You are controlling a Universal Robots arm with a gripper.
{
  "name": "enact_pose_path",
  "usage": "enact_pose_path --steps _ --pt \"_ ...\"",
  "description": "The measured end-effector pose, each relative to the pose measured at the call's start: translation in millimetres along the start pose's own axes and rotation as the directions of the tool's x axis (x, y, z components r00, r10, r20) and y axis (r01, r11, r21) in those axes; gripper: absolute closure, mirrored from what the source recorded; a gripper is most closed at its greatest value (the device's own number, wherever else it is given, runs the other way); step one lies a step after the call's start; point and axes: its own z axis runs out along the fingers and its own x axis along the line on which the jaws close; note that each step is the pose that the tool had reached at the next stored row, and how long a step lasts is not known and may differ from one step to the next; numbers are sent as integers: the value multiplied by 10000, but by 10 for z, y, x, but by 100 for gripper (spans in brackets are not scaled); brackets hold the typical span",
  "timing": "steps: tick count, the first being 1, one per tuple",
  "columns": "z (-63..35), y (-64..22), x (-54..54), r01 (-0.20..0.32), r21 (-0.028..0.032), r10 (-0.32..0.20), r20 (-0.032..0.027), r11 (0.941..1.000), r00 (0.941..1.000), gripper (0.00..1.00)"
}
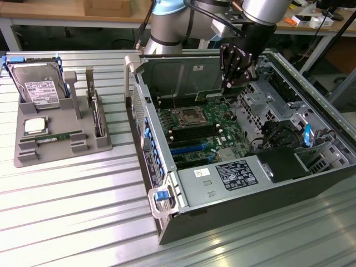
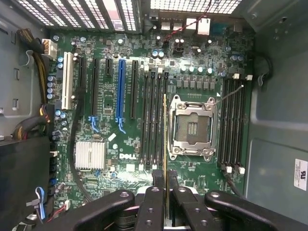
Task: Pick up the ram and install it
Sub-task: 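Insert the ram into the slot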
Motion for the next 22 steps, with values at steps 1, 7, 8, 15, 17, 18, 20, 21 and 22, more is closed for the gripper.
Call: enact_pose_path --steps 1,7,8,15,17,18,20,21,22 --pt "10 0 0 0 0 0 0 10000 10000 87" --pt "81 1 1 0 0 0 0 10000 10000 87" --pt "92 1 1 0 0 0 0 10000 10000 87" --pt "206 3 3 0 0 0 0 10000 10000 87" --pt "246 5 3 0 0 0 0 10000 10000 87" --pt "256 6 3 0 0 0 -1 10000 10000 87" --pt "268 7 3 0 0 0 0 10000 10000 87" --pt "277 7 3 0 0 0 0 10000 10000 87" --pt "289 7 3 0 0 0 0 10000 10000 87"
